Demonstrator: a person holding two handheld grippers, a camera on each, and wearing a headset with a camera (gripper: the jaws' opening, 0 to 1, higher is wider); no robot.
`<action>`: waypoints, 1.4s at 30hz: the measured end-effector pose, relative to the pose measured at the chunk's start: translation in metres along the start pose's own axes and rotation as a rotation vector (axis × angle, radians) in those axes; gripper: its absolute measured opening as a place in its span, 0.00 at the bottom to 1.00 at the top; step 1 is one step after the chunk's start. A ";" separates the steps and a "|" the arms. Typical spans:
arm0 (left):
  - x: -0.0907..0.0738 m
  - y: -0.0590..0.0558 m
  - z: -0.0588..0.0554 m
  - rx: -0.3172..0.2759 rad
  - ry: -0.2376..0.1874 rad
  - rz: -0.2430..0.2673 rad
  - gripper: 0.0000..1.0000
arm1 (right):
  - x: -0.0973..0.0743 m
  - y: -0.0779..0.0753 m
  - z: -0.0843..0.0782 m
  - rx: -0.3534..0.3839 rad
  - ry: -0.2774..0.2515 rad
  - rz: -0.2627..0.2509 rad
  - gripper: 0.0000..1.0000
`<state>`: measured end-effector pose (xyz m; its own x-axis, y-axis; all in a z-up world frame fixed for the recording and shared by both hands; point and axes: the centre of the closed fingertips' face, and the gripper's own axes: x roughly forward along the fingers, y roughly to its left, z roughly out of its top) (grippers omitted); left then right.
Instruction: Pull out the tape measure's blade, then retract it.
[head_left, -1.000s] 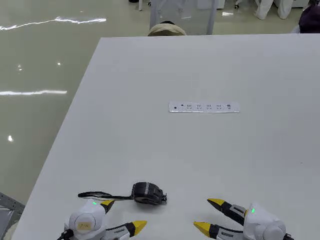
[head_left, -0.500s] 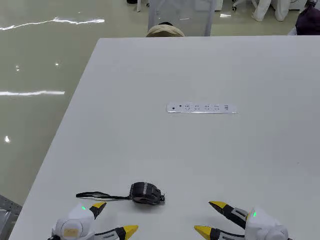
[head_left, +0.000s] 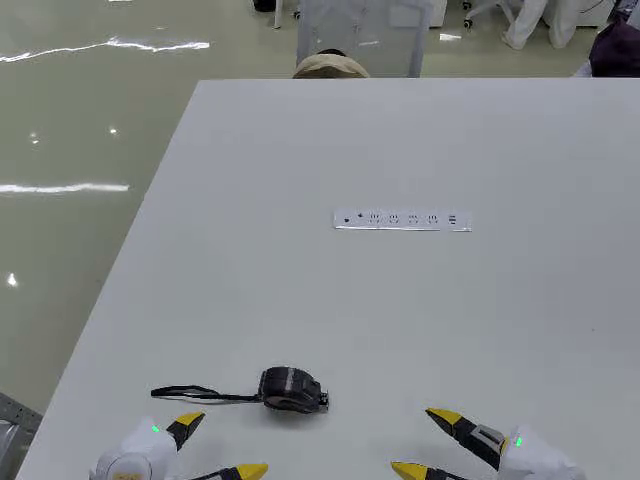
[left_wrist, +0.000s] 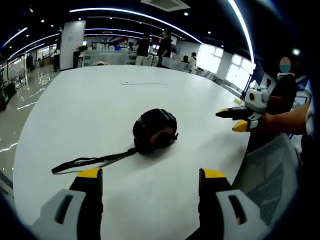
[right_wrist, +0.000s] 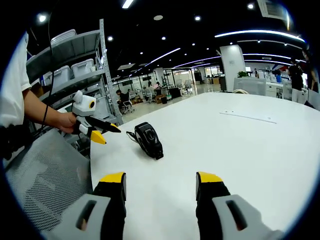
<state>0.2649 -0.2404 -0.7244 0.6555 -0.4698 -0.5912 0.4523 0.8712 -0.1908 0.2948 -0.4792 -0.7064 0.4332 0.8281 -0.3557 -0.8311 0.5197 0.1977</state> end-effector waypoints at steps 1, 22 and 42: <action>-0.001 0.000 0.000 -0.001 -0.002 0.001 0.77 | -0.001 0.000 0.000 -0.001 0.001 -0.004 0.56; -0.022 0.007 -0.004 -0.011 -0.049 0.030 0.80 | -0.019 0.006 -0.002 0.002 -0.010 -0.035 0.60; -0.035 0.015 -0.009 -0.037 -0.073 0.061 0.80 | -0.032 0.012 -0.004 0.008 -0.022 -0.074 0.60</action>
<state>0.2430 -0.2095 -0.7138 0.7240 -0.4240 -0.5441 0.3887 0.9024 -0.1859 0.2697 -0.5006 -0.6961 0.5011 0.7916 -0.3497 -0.7937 0.5814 0.1788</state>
